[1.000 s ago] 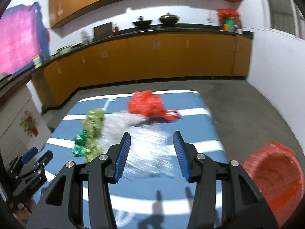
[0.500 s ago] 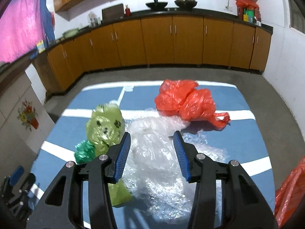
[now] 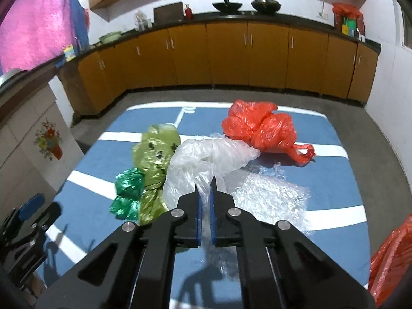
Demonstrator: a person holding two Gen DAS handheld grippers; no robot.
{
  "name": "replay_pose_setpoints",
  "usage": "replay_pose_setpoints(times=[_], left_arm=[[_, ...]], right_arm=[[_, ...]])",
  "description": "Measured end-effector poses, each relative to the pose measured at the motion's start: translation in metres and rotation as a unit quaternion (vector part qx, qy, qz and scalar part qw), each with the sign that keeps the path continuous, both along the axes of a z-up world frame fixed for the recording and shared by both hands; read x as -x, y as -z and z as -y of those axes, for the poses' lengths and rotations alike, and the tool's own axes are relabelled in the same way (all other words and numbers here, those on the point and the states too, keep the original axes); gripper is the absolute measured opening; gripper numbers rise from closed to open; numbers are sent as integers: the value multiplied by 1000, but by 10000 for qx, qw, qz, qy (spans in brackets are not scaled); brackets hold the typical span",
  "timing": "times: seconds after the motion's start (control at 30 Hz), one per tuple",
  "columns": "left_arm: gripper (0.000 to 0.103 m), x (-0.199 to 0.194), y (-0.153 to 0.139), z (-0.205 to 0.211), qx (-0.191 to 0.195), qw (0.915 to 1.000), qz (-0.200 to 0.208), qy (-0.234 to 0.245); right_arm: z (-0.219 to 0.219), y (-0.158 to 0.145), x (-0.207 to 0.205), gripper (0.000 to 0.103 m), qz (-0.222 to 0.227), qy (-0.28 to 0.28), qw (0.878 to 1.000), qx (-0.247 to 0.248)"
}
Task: Collect trash
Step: 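Grasp the yellow-green bag with the left tool while the right tool grasps a clear bag, then carry the yellow-green and clear bags over the red basket with both tools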
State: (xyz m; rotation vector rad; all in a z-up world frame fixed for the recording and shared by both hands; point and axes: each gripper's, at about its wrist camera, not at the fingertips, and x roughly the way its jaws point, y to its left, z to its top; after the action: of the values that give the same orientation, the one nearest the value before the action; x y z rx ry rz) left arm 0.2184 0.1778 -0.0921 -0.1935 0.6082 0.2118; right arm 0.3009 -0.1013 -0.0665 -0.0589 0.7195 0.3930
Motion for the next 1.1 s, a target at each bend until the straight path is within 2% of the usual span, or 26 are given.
replay_pose_setpoints(times=[0.2, 0.37, 0.57, 0.67, 0.7, 0.8, 1.1], left_arm=[[68, -28, -5, 32, 146, 9990, -24, 415], [64, -66, 1, 71, 120, 9963, -236, 816], [49, -105, 26, 93, 262, 9928, -774, 881], [26, -111, 36, 95, 353, 9904, -932, 957], [17, -110, 37, 96, 392, 9897, -936, 1008], [9, -101, 31, 95, 460, 9898, -777, 1098], [8, -62, -5, 95, 465, 9896, -230, 1339]], right_arm=[[38, -19, 27, 5, 431, 345, 9985, 0], [71, -21, 34, 5, 495, 717, 9962, 44], [94, -12, 34, 5, 372, 947, 9948, 56], [100, -9, 34, 5, 334, 989, 9945, 48], [101, -8, 34, 5, 329, 1002, 9944, 43], [107, -8, 36, 5, 326, 1049, 9940, 2], [119, -20, 58, 5, 487, 1184, 9917, -138]])
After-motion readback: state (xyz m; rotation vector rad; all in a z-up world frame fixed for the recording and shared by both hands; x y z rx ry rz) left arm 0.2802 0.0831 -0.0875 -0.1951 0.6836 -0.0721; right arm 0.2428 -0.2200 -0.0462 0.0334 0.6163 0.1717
